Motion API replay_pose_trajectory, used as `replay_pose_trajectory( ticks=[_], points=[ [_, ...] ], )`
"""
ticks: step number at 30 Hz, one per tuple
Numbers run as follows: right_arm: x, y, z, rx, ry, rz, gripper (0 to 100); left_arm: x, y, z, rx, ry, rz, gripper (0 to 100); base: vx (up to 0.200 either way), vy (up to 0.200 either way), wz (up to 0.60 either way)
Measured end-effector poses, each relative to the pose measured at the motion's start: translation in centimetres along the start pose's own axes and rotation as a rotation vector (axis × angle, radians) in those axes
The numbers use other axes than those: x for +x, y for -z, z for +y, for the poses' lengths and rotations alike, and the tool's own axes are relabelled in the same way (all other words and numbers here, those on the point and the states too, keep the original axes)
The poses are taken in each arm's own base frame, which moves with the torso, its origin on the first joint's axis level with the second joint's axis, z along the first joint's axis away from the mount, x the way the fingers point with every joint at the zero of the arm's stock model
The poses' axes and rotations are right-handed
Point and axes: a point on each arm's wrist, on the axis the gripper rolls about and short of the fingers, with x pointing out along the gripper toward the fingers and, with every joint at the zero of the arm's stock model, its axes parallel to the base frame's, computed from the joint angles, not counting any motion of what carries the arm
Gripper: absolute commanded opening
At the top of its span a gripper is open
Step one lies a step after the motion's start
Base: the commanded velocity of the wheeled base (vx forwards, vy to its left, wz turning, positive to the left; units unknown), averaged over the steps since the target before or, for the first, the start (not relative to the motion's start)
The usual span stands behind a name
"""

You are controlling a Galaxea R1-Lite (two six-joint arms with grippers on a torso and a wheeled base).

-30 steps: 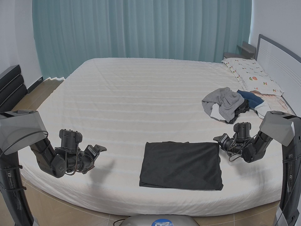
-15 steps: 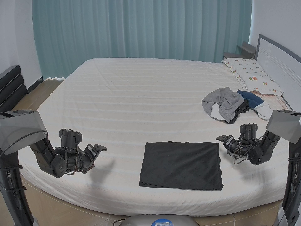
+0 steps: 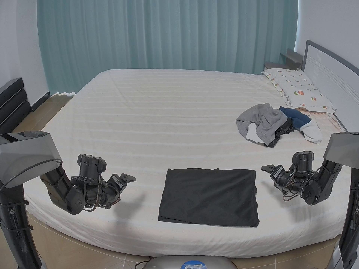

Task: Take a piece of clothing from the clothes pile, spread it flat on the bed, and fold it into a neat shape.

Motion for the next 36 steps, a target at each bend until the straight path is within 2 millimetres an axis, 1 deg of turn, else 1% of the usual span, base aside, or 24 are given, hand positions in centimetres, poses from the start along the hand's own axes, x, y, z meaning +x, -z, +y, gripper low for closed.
replay_pose_trajectory(
  ticks=[2, 9, 13, 16, 20, 24, 31, 36],
  points=[
    [-0.2, 0.1, 0.2, -0.002, -0.004, 0.001, 100, 0.0, 0.1, -0.1, 0.003, 0.001, 0.002, 100, 0.000, -0.200, 0.00],
    [-0.8, 0.6, 0.5, -0.009, -0.009, 0.017, 100, 0.3, 0.4, -0.5, 0.030, -0.005, -0.020, 100, 0.000, 0.000, 0.00],
    [-1.0, 1.2, 0.8, -0.016, -0.011, 0.030, 100, 0.7, 0.8, -0.9, 0.130, -0.008, -0.033, 100, 0.000, 0.000, 0.00],
    [-1.1, 1.6, 1.1, -0.023, -0.014, 0.040, 100, 1.6, 0.7, -1.1, 0.206, -0.013, -0.047, 100, 0.000, 0.000, 0.00],
    [-1.2, 2.4, 1.4, -0.033, -0.017, 0.060, 100, 3.2, 0.7, -1.3, 0.277, -0.020, -0.060, 100, 0.000, 0.000, 0.00],
    [-1.3, 3.0, 1.4, -0.031, -0.013, 0.078, 100, 4.8, 1.4, -1.7, 0.311, -0.001, -0.065, 100, 0.000, 0.000, 0.00],
    [-1.2, 3.3, 1.5, 0.089, -0.013, 0.087, 100, 6.2, 2.2, -2.1, 0.333, 0.040, -0.076, 100, 0.000, 0.000, 0.00],
    [-1.2, 3.4, 1.6, 0.098, -0.030, 0.078, 100, 7.1, 2.7, -2.4, 0.341, 0.055, -0.072, 100, 0.000, 0.000, 0.00]
  ],
)
